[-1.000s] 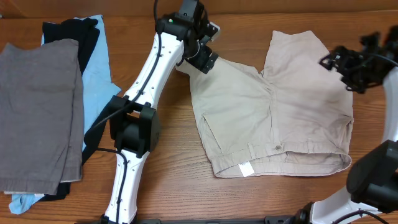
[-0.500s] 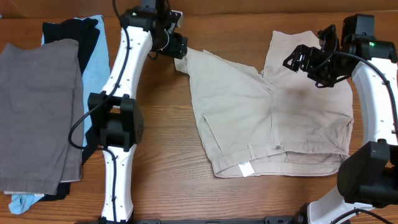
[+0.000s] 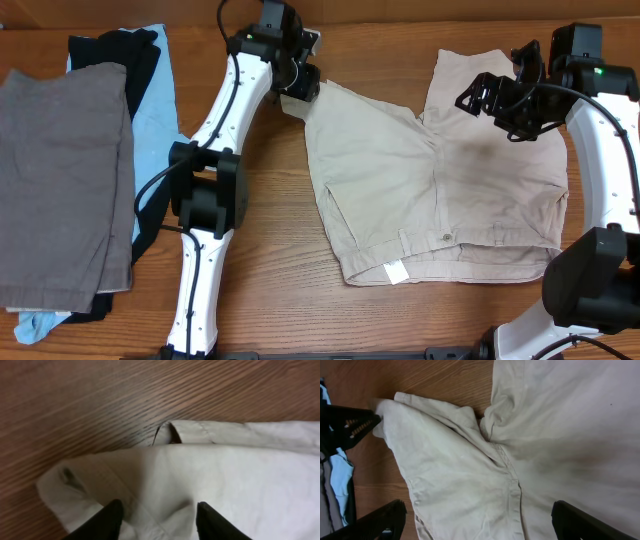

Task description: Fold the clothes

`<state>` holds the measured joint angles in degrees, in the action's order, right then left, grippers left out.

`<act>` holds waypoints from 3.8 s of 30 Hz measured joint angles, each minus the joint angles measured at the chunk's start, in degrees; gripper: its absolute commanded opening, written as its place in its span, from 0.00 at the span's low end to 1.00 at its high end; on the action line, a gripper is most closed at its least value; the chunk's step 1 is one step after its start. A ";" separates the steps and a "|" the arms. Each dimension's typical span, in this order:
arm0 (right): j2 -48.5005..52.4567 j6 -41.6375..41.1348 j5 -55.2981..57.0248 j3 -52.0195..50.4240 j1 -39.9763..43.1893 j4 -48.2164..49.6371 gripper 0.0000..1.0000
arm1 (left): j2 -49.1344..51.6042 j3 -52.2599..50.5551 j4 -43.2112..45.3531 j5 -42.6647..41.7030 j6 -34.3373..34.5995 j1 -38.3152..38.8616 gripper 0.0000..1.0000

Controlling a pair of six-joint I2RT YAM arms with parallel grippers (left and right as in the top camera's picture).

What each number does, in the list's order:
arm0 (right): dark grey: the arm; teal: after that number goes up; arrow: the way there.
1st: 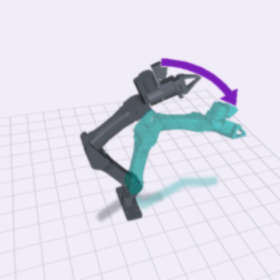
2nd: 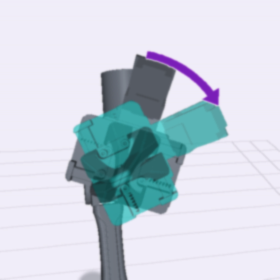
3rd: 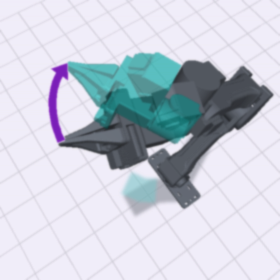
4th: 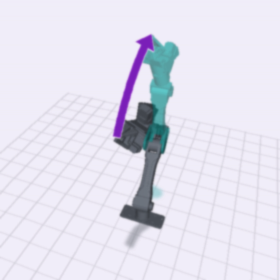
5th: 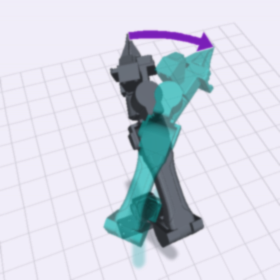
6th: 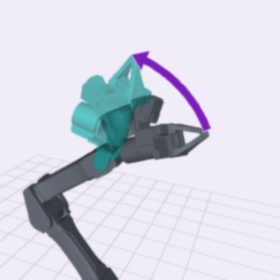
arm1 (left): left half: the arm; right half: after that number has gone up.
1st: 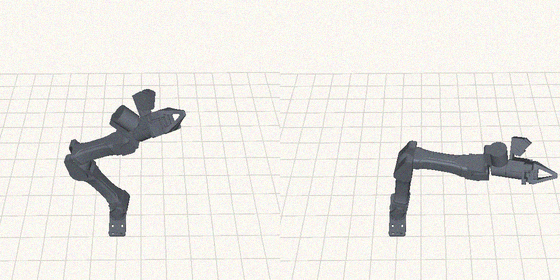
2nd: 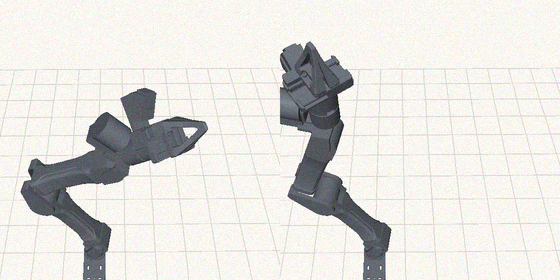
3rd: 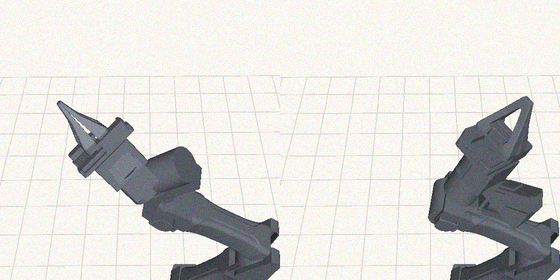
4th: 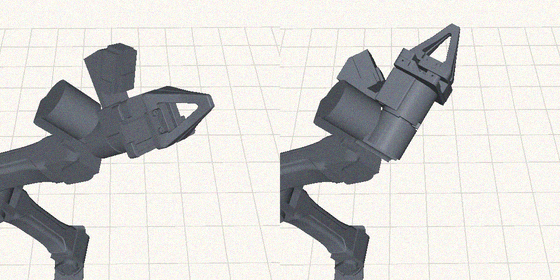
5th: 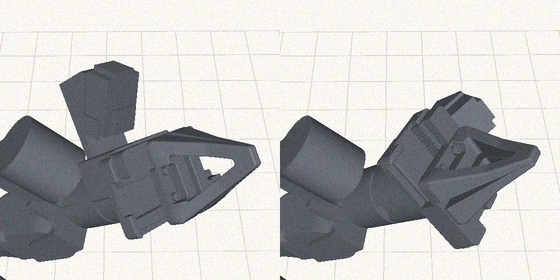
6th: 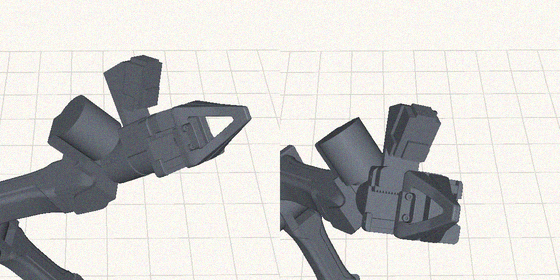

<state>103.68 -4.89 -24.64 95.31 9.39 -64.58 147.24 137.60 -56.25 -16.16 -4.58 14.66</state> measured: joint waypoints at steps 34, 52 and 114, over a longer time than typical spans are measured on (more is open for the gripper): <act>0.00 0.02 0.02 0.00 -0.02 -0.55 0.94 | 2.03 -0.04 3.39 5.68 3.02 -0.26 0.47; 0.00 0.00 0.00 0.00 -0.02 -0.72 0.89 | 2.67 0.52 -2.56 6.69 3.76 1.36 0.04; -2.89 -21.44 0.66 -42.34 4.48 37.51 0.73 | -14.36 16.48 -12.90 -2.08 -6.67 1.77 0.90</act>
<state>100.79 -26.33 -23.99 52.97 13.87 -27.07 132.88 154.08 -69.14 -18.24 -11.25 16.43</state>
